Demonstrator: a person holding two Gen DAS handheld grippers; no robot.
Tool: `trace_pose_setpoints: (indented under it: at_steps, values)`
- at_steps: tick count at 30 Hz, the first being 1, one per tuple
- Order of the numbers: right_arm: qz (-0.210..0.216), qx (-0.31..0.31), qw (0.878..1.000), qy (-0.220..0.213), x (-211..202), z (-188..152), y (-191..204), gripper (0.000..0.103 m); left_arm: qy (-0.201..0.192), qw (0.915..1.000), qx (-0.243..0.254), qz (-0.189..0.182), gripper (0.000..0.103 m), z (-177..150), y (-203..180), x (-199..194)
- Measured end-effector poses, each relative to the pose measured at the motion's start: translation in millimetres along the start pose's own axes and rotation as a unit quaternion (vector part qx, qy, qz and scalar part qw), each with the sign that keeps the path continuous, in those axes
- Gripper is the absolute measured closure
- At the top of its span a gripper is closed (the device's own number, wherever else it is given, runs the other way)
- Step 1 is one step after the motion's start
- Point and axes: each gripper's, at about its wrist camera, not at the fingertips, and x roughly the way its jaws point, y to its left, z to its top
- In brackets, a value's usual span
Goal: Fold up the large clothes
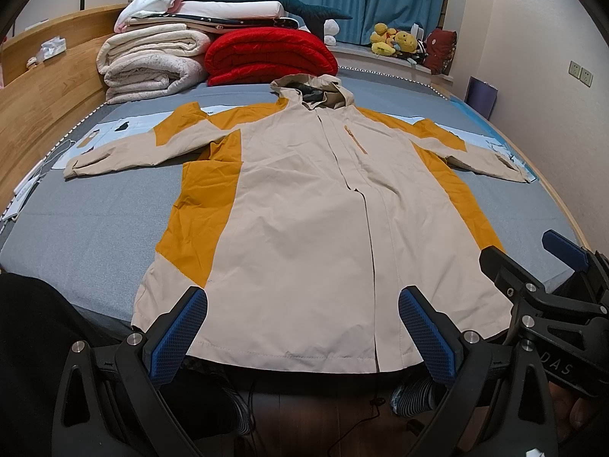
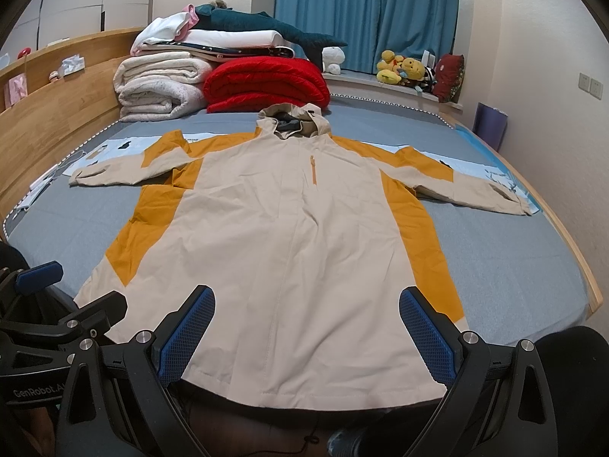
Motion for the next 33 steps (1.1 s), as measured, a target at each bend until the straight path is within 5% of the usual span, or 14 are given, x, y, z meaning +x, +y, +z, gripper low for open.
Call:
trace_pose_setpoints:
  at_steps: [3, 13, 19, 33]
  values:
    - [-0.005, 0.001, 1.000, -0.015, -4.5, 1.1, -1.7, 0.005, -0.013, 0.9999, 0.003, 0.005, 0.007, -1.2, 0.6, -2.5]
    - [-0.017, 0.035, 0.998, -0.047, -19.6, 15.7, -31.9, 0.007, -0.045, 0.9986, 0.020, 0.018, 0.047, 16.3, 5.5, -9.4]
    - [-0.011, 0.033, 0.997, -0.071, -27.9, 39.5, -46.4, 0.010, -0.046, 0.9986, 0.025, 0.004, 0.047, 44.6, 9.3, -10.9]
    - [-0.001, 0.009, 0.995, -0.102, 15.3, 150.8, -50.5, 0.017, -0.119, 0.9925, 0.006, 0.026, 0.048, 164.3, 27.6, 1.8]
